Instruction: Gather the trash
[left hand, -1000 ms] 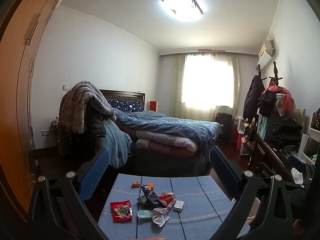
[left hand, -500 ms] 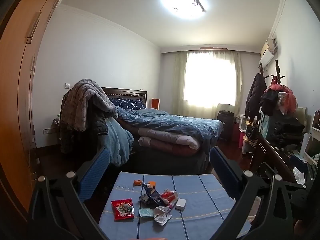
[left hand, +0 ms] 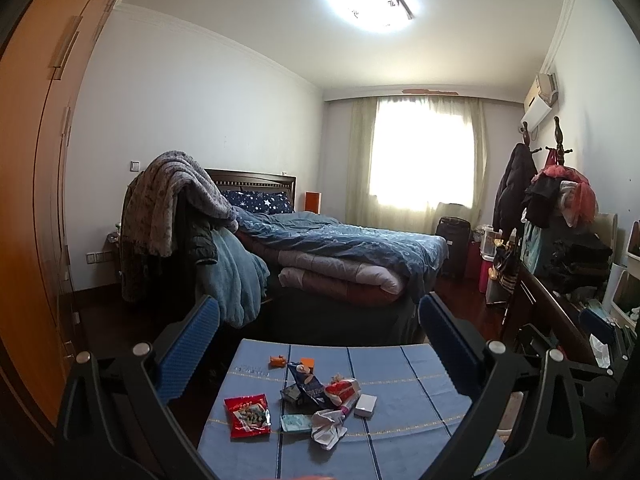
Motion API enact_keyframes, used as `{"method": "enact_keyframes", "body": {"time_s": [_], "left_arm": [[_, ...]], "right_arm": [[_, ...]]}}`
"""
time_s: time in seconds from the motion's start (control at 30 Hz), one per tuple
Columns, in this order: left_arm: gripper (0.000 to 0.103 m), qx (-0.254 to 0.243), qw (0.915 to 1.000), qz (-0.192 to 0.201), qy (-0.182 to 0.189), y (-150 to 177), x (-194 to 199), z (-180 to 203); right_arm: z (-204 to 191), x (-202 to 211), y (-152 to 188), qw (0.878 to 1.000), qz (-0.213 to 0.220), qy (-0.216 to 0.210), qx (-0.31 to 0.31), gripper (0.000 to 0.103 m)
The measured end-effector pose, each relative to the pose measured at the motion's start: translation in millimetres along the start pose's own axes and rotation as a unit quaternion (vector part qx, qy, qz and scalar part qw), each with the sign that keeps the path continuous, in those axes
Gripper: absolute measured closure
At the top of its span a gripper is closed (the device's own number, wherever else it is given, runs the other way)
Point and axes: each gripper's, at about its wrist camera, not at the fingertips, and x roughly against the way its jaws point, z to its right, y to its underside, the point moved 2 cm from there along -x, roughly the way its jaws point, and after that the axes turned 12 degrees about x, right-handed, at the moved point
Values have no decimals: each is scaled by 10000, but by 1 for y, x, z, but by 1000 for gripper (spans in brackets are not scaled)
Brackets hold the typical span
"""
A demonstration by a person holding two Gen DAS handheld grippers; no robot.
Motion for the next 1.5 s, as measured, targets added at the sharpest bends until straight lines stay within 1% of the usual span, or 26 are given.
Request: {"method": "enact_keyframes", "body": {"time_s": [0.47, 0.83, 1.1, 1.5], "left_arm": [[3, -53, 10000, -16, -1, 1, 1, 8], [3, 1, 10000, -22, -5, -1, -2, 2], [3, 40, 9999, -32, -92, -1, -6, -6], [3, 20, 9997, -194, -129, 5, -22, -13]], "right_arm": [[1, -1, 2, 10000, 52, 61, 16, 3], [17, 17, -13, 9995, 269, 183, -48, 3], [15, 14, -17, 9997, 208, 143, -18, 3], [4, -4, -17, 10000, 60, 42, 27, 3]]}}
